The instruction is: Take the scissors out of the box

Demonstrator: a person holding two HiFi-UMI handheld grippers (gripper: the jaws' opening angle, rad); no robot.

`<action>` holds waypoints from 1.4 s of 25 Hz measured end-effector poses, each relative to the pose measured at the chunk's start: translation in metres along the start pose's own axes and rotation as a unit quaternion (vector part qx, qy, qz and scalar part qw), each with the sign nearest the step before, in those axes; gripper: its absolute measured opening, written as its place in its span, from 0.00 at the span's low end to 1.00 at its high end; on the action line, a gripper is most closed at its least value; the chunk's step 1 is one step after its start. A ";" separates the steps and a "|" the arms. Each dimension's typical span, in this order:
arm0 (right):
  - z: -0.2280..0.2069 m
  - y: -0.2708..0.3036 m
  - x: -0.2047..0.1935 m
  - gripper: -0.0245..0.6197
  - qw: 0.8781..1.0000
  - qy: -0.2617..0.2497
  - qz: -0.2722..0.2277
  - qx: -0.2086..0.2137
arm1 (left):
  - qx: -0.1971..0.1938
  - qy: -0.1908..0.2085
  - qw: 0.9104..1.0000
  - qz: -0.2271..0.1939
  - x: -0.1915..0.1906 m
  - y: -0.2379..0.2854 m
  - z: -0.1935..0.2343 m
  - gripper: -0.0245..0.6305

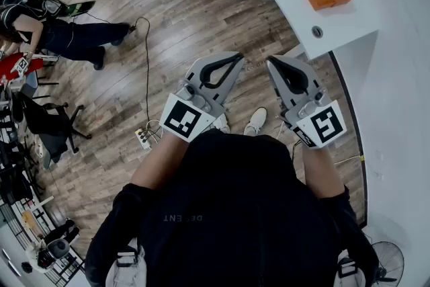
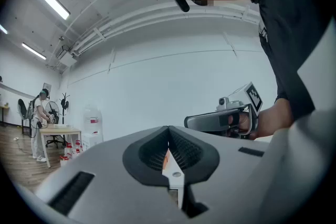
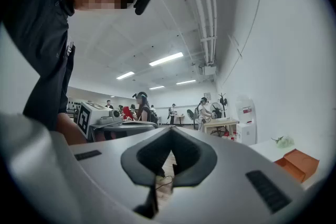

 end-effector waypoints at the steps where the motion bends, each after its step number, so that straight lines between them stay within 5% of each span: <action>1: 0.000 0.000 0.001 0.03 1.000 -0.001 0.000 0.001 | 0.001 0.001 1.000 0.001 0.000 0.000 0.000 0.07; 13: -0.022 -0.029 -0.001 0.04 1.000 0.010 0.004 -0.014 | 0.005 0.002 1.000 0.000 0.004 0.013 -0.015 0.07; 26: -0.050 -0.066 -0.009 0.04 1.000 0.007 0.008 0.023 | 0.031 0.003 0.999 0.001 0.001 0.057 -0.047 0.07; 35: -0.079 -0.056 -0.020 0.04 1.000 0.013 0.010 0.017 | 0.032 0.004 0.999 -0.001 -0.003 0.084 -0.030 0.07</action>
Point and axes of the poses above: the fingertips, and each gripper's own axes: y forward along the fingers, z to its left, x out of its top, the point moved 2 cm from there along -y, backward along the fingers, and after that the axes turned 11 degrees about -y, right-handed, at the moved point
